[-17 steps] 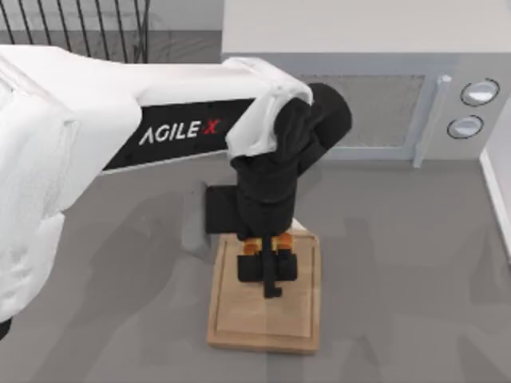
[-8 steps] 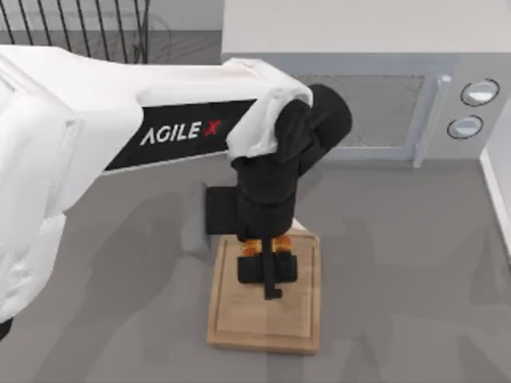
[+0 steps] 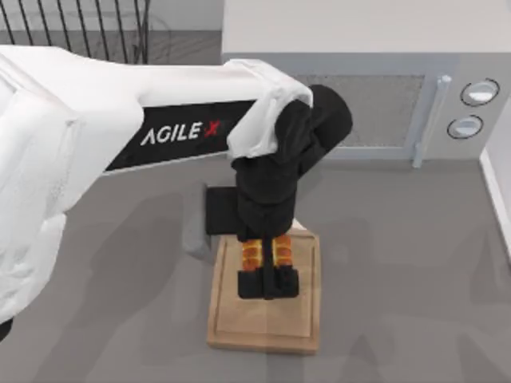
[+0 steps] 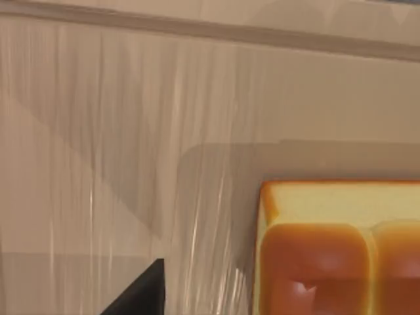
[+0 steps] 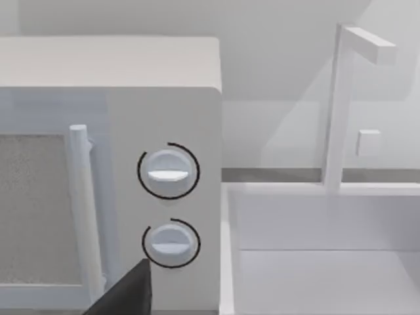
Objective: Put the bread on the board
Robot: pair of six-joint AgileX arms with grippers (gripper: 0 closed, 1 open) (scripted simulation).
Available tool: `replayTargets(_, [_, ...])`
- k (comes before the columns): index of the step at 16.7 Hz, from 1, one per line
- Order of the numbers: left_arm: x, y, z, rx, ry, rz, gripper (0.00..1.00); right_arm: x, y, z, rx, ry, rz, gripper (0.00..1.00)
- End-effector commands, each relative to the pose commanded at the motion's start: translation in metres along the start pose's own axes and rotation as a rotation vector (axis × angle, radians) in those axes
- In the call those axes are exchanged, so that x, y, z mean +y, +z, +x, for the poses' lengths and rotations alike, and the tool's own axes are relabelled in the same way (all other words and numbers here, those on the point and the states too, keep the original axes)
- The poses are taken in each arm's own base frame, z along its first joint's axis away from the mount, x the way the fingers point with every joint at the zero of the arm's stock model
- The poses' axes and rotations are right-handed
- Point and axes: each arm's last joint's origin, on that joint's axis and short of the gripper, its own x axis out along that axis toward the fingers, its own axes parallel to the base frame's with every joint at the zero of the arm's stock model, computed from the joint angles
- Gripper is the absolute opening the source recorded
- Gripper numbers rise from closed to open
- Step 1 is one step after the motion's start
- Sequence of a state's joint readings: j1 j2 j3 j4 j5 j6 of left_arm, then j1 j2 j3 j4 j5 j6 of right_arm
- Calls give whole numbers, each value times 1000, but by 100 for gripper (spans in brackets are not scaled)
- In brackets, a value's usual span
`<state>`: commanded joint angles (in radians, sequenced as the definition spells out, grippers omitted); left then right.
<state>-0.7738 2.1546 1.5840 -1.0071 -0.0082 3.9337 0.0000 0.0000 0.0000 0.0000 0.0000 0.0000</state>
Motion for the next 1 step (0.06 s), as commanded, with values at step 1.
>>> replayTargets(1, [0, 0, 0, 0, 0, 0, 100, 0, 0, 0, 0, 0, 0, 100])
